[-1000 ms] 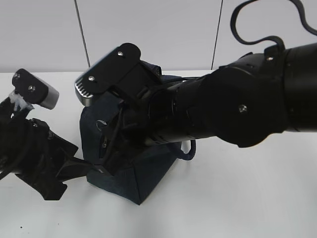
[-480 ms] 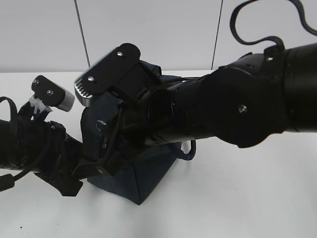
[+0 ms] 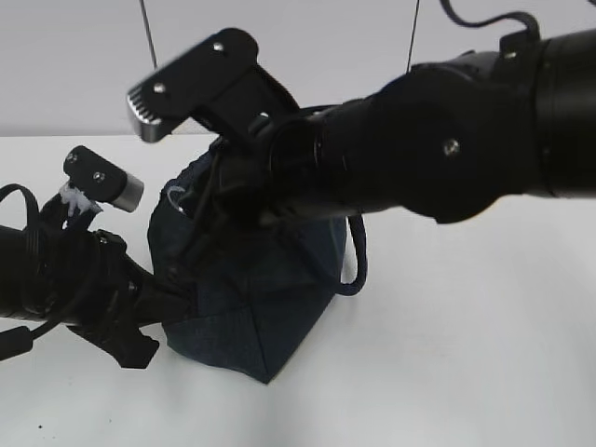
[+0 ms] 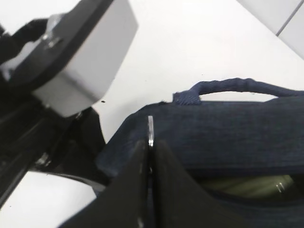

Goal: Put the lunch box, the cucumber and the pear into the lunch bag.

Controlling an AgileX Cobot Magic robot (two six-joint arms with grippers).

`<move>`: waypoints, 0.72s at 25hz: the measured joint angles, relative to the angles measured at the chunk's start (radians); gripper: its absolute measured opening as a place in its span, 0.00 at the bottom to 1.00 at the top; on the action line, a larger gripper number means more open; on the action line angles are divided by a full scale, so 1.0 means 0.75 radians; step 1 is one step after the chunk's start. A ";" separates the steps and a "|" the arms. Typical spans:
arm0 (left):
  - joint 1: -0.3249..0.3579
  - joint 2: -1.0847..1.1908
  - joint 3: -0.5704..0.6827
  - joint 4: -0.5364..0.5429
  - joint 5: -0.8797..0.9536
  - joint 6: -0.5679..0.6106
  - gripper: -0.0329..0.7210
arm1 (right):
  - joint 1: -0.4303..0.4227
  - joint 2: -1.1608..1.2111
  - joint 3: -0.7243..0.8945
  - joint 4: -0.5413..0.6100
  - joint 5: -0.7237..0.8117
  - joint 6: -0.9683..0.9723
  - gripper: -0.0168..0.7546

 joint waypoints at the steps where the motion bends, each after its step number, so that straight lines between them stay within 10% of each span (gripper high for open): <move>1: 0.000 0.000 -0.001 0.000 0.000 0.000 0.04 | -0.019 0.000 -0.023 0.000 0.018 0.000 0.03; 18: 0.000 0.000 -0.005 -0.006 0.011 0.001 0.04 | -0.253 0.092 -0.160 0.005 0.051 0.000 0.03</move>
